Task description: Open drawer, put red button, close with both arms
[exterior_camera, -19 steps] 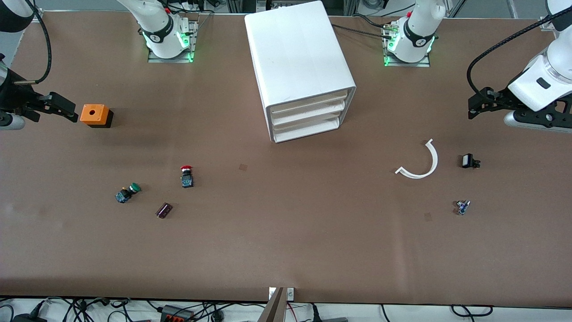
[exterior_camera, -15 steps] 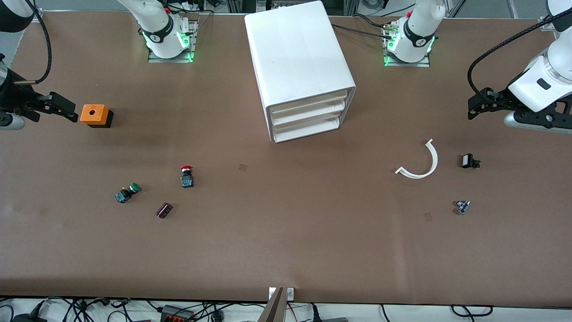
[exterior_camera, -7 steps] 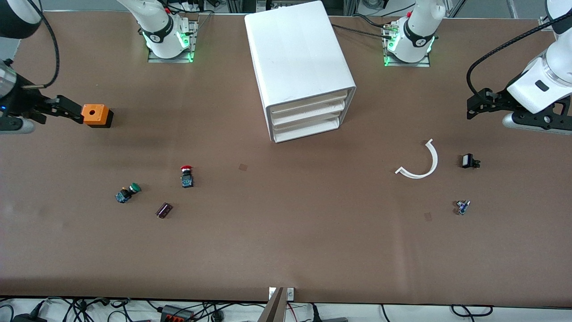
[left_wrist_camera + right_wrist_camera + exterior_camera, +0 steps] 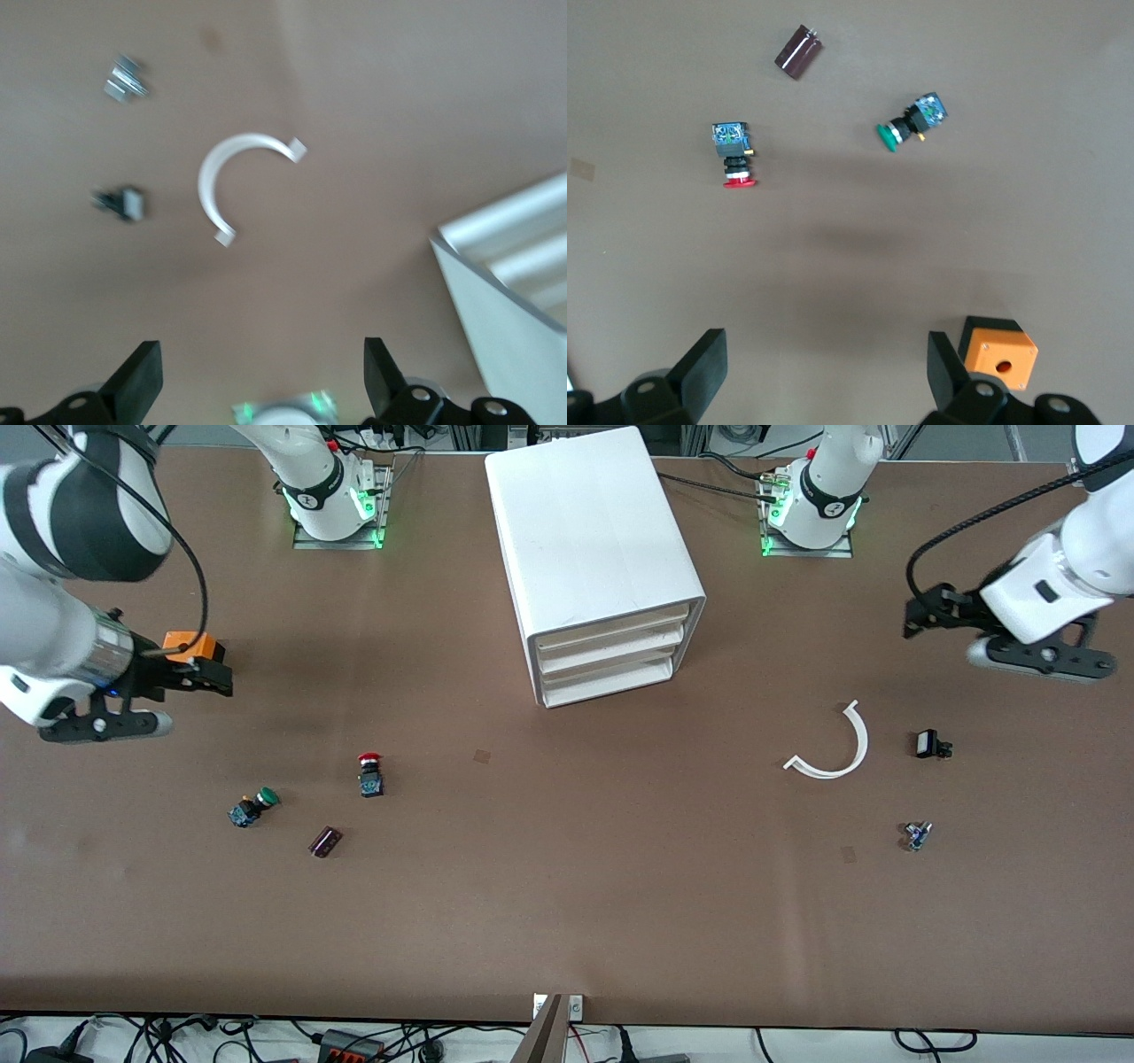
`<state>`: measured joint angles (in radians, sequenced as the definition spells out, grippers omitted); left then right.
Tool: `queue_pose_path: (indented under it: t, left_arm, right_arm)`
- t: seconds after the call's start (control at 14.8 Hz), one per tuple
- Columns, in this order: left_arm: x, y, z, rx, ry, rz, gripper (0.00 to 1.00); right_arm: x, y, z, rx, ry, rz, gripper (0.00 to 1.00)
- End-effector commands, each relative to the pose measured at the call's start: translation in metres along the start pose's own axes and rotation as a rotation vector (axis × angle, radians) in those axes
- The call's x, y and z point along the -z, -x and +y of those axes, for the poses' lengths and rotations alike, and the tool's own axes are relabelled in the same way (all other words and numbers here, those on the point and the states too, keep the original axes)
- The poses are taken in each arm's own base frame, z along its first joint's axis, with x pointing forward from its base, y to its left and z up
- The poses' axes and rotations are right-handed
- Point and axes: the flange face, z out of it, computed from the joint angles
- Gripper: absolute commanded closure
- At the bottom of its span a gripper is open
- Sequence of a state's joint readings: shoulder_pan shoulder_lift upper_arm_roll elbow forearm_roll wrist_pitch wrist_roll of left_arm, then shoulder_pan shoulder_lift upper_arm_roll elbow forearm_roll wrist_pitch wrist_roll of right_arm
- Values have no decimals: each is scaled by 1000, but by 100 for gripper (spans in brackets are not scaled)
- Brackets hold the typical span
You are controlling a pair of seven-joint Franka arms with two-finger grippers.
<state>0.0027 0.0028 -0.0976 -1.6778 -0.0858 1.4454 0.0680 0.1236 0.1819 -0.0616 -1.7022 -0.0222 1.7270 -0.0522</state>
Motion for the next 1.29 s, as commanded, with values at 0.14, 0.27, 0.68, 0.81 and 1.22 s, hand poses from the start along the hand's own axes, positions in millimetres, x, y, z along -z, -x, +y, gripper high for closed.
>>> queue_pose_path:
  t: [0.14,0.27,0.68,0.81,1.22]
  left_arm:
    - [-89,-41,75,-153,75,-261,0]
    - [-124,-66,84,-135,261,-262,0]
    - [-235,-83,112,-118,653,-118,0]
    - [-259,-80,115,-143,705,-121,0]
    - [-325,-63,119,-284,810,-66,0]
  right_arm:
    - [-63,-49,-62,98,15,-23,0]
    - [-96,-64,-93,143,28,-15,0]
    - [-196,-103,-117,118,23,40,0]
    - [-219,-109,-121,82,15,51,0]
    - [-256,-107,-133,95,23,7,0]
